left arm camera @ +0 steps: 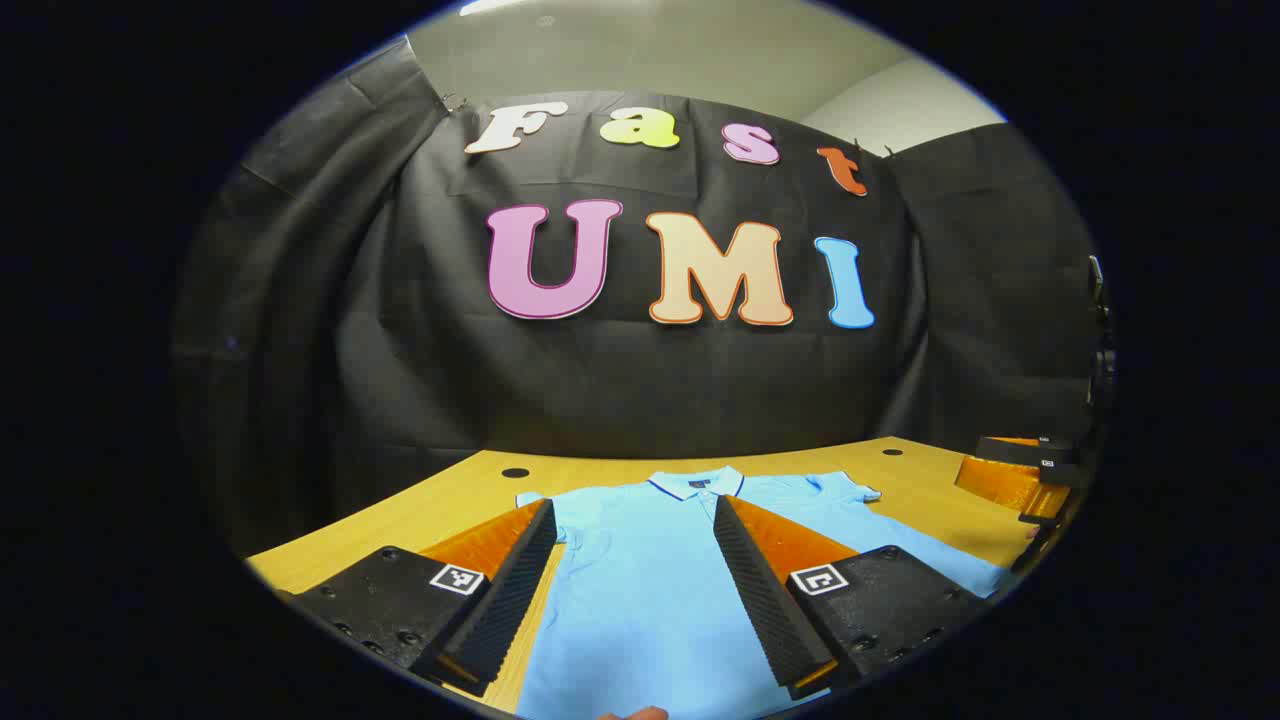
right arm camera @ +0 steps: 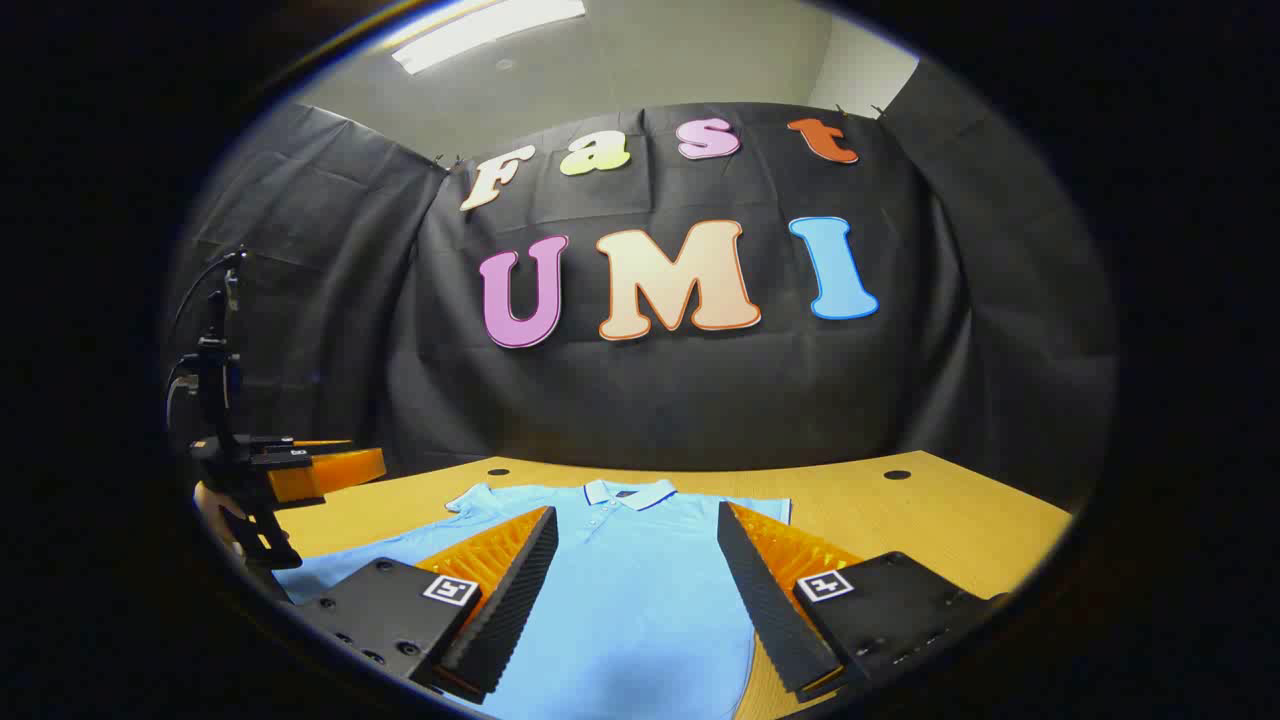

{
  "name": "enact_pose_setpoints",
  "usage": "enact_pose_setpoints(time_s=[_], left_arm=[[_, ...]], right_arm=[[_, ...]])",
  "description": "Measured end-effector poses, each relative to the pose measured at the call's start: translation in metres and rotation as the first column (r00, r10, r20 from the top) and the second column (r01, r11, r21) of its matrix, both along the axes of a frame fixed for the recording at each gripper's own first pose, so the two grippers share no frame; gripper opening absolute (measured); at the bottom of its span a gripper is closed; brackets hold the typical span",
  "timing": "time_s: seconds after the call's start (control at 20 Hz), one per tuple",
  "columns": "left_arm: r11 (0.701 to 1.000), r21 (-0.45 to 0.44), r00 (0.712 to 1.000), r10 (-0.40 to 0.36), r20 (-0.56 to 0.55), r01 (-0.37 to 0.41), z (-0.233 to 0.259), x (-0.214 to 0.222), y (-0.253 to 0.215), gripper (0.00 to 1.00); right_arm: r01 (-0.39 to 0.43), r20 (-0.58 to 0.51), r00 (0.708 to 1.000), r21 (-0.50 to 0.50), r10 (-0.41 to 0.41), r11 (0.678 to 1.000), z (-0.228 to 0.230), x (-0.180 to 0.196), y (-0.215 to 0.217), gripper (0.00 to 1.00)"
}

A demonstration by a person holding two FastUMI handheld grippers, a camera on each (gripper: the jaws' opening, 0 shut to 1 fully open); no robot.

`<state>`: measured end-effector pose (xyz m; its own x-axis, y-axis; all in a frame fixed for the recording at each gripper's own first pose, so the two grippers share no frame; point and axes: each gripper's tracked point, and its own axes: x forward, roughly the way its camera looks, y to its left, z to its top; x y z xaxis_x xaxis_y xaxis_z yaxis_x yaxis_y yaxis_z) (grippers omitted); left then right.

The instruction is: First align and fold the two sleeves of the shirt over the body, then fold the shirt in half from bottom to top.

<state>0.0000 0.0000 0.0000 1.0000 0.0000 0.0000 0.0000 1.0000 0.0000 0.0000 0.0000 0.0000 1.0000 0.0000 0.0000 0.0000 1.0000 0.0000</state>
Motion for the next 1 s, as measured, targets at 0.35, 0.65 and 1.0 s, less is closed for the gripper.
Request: enact_pose_setpoints(time_s=[0.35, 0.65, 1.0], left_arm=[[1.0, -0.006, 1.0, 0.016, 0.004, -0.016, 0.002, -0.001, 0.003, 0.95], [1.0, -0.023, 1.0, -0.017, -0.013, 0.017, -0.005, -0.001, -0.008, 0.95], [0.999, -0.039, 1.0, -0.012, -0.023, 0.011, -0.01, 0.001, -0.008, 0.95]], right_arm=[[0.001, -0.024, 1.0, -0.018, -0.002, 1.0, -0.008, 0.002, 0.001, 0.99], [-0.006, -0.062, 0.998, -0.02, 0.004, 1.0, -0.019, 0.003, 0.0, 0.99], [0.052, -0.105, 0.993, -0.001, -0.052, 0.999, -0.024, 0.018, -0.023, 0.99]])
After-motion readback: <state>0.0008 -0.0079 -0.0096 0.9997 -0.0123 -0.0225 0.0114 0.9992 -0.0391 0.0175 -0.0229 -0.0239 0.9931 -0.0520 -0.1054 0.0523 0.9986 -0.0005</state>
